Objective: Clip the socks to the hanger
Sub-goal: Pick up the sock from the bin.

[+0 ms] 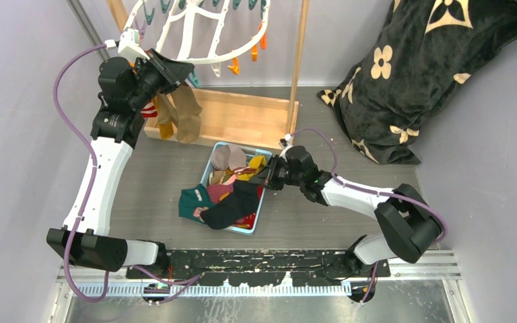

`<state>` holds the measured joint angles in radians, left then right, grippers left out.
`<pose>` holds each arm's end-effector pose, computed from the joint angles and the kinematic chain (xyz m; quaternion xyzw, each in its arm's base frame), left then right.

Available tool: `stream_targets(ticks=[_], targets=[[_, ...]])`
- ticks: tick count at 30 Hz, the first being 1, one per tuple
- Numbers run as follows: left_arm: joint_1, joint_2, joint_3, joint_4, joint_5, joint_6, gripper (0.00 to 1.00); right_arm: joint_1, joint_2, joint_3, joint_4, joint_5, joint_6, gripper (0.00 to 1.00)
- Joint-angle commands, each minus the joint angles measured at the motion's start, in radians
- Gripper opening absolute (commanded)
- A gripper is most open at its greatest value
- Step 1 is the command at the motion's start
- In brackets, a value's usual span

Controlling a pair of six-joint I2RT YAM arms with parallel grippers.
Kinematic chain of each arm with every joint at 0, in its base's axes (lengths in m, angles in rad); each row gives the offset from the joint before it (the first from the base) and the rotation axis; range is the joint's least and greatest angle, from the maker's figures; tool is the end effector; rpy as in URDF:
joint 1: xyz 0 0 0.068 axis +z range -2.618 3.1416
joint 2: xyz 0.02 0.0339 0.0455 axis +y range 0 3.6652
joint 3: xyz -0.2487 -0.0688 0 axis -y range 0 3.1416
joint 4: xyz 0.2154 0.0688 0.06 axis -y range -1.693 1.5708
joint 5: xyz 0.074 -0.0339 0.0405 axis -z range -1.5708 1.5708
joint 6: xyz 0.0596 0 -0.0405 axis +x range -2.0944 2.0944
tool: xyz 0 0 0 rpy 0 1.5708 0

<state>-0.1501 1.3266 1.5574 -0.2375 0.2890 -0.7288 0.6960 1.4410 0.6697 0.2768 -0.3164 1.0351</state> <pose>0.2812 -0.0597 0.4616 -0.1031 0.7018 -0.3892 0.5877 0.2176 0.2060 0.1910 0.0635 0.8494 0.4731 0.2251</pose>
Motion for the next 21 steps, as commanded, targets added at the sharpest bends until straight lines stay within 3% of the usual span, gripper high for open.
stream_targets(ticks=[1,6,13,21], targets=[[0.003,-0.034,0.044,0.059,0.004,0.006,0.0,-0.006,-0.113,0.097,-0.029,-0.074,-0.085,0.01],[0.003,-0.036,0.044,0.06,0.004,0.005,0.0,-0.006,-0.154,0.221,-0.154,-0.077,-0.221,0.01],[0.004,-0.034,0.046,0.054,0.004,0.005,0.0,-0.006,-0.073,0.528,-0.364,-0.046,-0.433,0.01],[0.003,-0.032,0.049,0.056,0.009,-0.001,0.0,-0.005,0.031,0.802,-0.379,-0.003,-0.617,0.01]])
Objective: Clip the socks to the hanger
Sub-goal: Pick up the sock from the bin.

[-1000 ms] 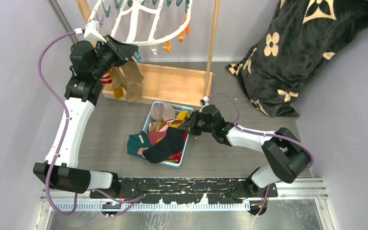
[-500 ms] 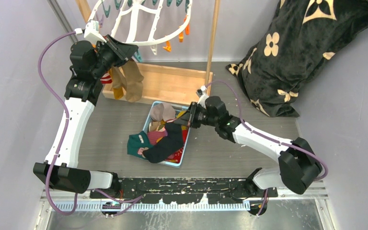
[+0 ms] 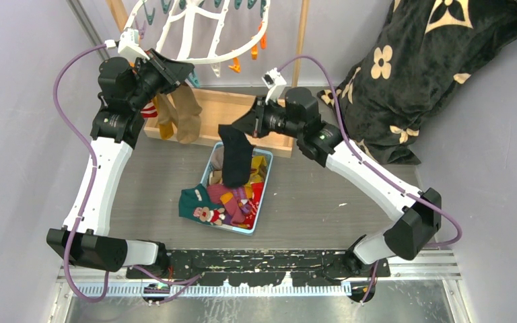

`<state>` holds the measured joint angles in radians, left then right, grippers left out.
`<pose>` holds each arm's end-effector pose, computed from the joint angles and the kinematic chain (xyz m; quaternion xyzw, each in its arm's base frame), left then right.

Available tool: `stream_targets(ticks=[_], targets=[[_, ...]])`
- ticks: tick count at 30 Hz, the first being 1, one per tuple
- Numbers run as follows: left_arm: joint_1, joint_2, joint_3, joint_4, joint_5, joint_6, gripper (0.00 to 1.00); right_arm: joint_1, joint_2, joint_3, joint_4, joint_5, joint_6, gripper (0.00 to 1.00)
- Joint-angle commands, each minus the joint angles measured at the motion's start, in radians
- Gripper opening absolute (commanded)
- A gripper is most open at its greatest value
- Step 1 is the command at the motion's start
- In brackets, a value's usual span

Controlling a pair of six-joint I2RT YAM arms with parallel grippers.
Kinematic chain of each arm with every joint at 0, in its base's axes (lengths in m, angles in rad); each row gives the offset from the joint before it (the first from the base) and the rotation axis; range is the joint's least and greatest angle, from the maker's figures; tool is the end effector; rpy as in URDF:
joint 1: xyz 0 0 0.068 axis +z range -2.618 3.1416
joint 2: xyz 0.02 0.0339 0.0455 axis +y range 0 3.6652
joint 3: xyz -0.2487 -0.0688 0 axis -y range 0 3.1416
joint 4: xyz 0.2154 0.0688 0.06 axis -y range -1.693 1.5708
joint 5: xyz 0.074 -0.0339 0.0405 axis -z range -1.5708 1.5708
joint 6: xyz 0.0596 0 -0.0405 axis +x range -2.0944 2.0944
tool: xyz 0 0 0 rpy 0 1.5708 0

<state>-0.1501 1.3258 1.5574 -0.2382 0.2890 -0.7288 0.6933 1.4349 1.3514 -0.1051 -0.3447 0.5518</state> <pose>0.2809 -0.0597 0.4617 -0.1030 0.7018 -0.3892 0.5877 0.2438 0.2288 0.3773 -0.1627 0.7495 0.4735 0.4331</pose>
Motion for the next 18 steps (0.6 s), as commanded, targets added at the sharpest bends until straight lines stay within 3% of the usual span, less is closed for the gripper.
stream_targets(ticks=[1,7,18], targets=[[0.003,-0.03,0.05,0.055,0.011,-0.001,0.0,-0.003,0.056,0.154,0.0,0.022,-0.146,0.01],[0.003,-0.034,0.047,0.059,0.009,-0.003,0.0,0.0,0.148,0.293,0.018,0.031,-0.18,0.01],[0.004,-0.039,0.046,0.067,0.029,-0.025,0.0,0.025,0.172,0.32,0.134,0.066,-0.237,0.01]])
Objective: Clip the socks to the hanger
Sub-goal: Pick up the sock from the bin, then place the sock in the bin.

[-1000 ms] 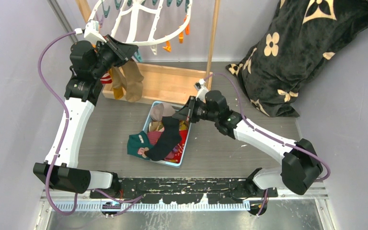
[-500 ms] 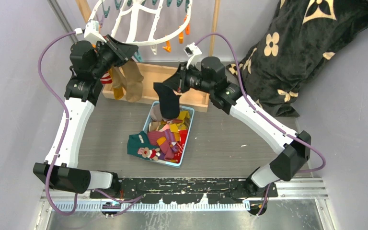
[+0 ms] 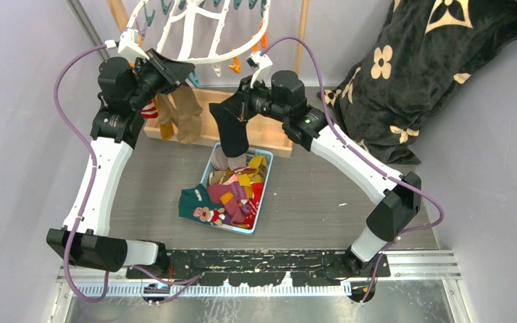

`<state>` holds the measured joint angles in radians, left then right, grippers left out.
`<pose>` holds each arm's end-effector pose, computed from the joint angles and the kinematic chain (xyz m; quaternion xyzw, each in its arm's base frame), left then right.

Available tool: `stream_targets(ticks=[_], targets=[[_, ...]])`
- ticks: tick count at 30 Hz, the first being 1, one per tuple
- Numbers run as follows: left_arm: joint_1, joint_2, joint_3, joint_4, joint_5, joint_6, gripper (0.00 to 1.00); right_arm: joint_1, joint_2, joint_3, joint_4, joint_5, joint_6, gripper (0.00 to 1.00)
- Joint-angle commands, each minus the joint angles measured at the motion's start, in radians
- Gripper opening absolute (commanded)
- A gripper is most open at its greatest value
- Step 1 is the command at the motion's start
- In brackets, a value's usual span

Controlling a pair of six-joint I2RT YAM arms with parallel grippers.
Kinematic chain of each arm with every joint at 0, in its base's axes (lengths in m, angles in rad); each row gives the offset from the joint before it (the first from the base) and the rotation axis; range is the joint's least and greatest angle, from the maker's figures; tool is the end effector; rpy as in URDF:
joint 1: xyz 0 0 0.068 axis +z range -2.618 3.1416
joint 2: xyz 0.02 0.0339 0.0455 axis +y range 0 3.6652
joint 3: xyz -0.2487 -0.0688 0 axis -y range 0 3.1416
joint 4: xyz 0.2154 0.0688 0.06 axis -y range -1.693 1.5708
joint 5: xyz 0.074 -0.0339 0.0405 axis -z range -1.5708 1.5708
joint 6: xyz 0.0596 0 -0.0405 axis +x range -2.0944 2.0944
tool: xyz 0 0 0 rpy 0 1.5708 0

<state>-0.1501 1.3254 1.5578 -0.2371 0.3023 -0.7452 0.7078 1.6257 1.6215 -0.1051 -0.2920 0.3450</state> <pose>0.2804 -0.0604 0.4621 -0.1039 0.7010 -0.3981 0.5825 0.2773 0.2598 0.4066 -0.2284 0.7071 0.4254 0.5165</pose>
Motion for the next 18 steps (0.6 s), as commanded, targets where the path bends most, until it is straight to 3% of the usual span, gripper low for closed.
stream_targets(ticks=[1,18], targets=[[0.004,-0.038,0.044,0.069,0.015,-0.013,0.0,0.013,-0.015,0.057,0.143,0.015,-0.036,0.01],[0.003,-0.034,0.031,0.111,0.111,-0.063,0.0,0.045,0.07,0.199,0.123,-0.024,-0.101,0.01]])
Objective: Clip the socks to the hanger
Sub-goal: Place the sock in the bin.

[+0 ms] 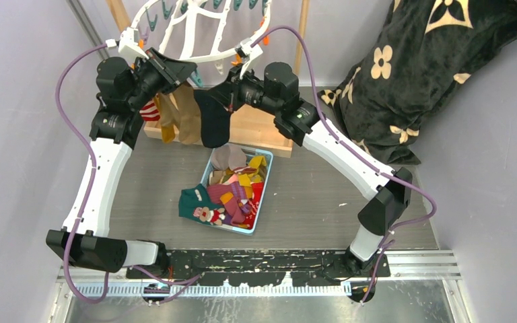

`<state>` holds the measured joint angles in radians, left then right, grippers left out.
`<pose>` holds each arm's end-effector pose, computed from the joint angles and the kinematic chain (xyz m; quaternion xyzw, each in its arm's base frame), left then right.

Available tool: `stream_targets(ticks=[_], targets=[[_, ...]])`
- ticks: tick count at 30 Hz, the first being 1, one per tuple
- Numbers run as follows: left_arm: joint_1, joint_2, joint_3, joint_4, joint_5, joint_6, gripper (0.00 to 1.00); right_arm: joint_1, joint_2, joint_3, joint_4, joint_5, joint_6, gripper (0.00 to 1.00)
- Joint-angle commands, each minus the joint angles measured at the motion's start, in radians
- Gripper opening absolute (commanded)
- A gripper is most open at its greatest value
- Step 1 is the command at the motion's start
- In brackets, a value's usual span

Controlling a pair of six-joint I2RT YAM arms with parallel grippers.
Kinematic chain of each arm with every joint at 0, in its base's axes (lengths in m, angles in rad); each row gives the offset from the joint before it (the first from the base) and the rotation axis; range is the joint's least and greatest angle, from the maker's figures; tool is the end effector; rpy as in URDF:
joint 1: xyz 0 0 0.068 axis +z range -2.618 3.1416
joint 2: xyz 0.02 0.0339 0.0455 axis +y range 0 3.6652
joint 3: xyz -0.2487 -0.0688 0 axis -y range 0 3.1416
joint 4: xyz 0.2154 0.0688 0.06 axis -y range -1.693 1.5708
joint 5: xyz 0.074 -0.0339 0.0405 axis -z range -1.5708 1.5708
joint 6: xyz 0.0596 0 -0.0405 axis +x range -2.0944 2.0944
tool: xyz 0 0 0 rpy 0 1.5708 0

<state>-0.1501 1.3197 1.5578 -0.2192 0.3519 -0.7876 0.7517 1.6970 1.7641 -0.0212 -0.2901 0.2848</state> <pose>0.2770 -0.0627 0.4660 -0.0975 0.6940 -0.4269 0.5715 0.2756 0.2809 0.4405 -0.2598 0.6407 0.4412 0.5721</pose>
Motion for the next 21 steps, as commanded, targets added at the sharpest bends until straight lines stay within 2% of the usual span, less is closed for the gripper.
stream_targets(ticks=[1,12,21], targets=[[0.004,-0.026,0.032,0.095,0.075,-0.025,0.0,0.001,-0.003,0.056,0.04,-0.026,-0.049,0.01],[0.006,-0.02,0.036,0.109,0.142,-0.034,0.0,-0.005,-0.008,0.051,0.086,-0.043,-0.067,0.01],[0.004,-0.038,0.028,0.102,0.034,-0.001,0.0,-0.014,-0.056,-0.034,0.153,0.02,-0.052,0.01]])
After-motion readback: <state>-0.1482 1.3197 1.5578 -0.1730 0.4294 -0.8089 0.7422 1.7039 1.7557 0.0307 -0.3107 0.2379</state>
